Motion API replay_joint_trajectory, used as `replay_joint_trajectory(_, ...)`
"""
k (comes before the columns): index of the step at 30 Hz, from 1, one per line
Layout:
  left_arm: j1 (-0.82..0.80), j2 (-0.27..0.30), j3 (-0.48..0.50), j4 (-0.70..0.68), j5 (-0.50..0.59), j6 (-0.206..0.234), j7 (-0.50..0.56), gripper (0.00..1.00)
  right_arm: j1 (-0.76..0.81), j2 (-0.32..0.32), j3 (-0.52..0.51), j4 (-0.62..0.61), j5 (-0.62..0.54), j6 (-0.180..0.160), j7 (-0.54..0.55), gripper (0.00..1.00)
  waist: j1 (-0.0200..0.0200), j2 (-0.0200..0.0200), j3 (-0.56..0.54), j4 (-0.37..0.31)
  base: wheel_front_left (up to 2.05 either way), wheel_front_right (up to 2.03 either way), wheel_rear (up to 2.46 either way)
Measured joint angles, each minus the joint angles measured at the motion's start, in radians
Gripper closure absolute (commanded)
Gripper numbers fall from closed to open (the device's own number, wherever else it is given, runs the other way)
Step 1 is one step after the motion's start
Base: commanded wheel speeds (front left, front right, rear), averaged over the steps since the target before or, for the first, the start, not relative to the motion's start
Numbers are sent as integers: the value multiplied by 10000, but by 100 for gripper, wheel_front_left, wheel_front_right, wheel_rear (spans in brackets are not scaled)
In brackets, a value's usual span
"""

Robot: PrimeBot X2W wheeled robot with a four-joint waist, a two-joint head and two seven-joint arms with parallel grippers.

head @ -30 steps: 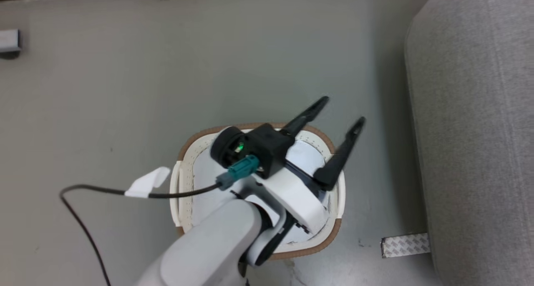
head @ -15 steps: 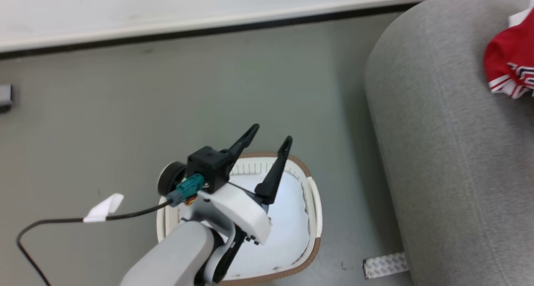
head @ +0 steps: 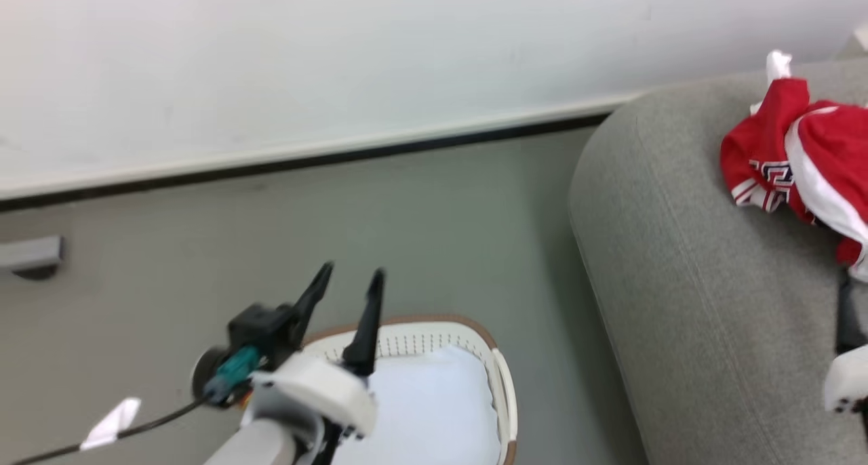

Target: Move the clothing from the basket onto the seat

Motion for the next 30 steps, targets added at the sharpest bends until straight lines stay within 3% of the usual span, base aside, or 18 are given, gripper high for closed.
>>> replay_joint_trajectory(10, 1842, 399, 1152, 665, -514, 654, -679, 0, 2060, 1179, 894, -2575, 523, 0, -4, 0, -1, 0, -1204, 484, 0, 0, 0)
replay_joint_trajectory(17, 2715, 207, 1981, 978, -184, 677, -807, 0, 3115, 1622, 1348, -3335, 639, 0, -17, 0, -1, 0, -1757, 864, 0, 0, 0)
replay_joint_trajectory(30, 4209, -832, 3850, 719, 1478, -251, -823, 0, 4036, 1697, 1956, -3584, 1480, 0, -17, 0, 0, 0, -2182, 1065, 0, 0, 0)
